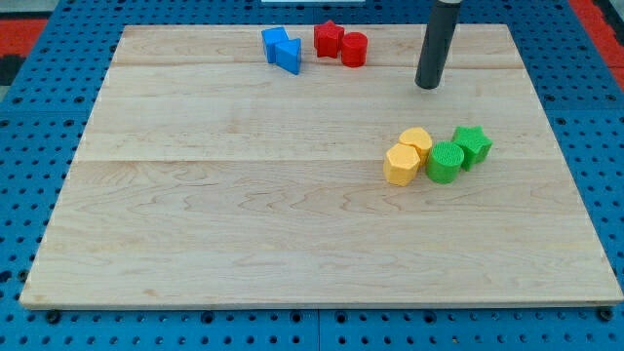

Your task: Nudge the green star a bit right

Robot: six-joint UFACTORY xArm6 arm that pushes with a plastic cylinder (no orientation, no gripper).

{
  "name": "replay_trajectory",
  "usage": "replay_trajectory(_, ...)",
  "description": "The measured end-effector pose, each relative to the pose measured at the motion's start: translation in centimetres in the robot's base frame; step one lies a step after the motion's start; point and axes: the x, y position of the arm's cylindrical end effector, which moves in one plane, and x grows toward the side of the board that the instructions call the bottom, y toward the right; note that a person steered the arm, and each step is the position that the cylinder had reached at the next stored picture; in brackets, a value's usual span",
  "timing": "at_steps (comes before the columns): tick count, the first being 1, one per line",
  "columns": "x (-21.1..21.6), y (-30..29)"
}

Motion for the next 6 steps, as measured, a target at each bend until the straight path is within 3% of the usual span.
replay_trajectory(6,0.8,-0.5)
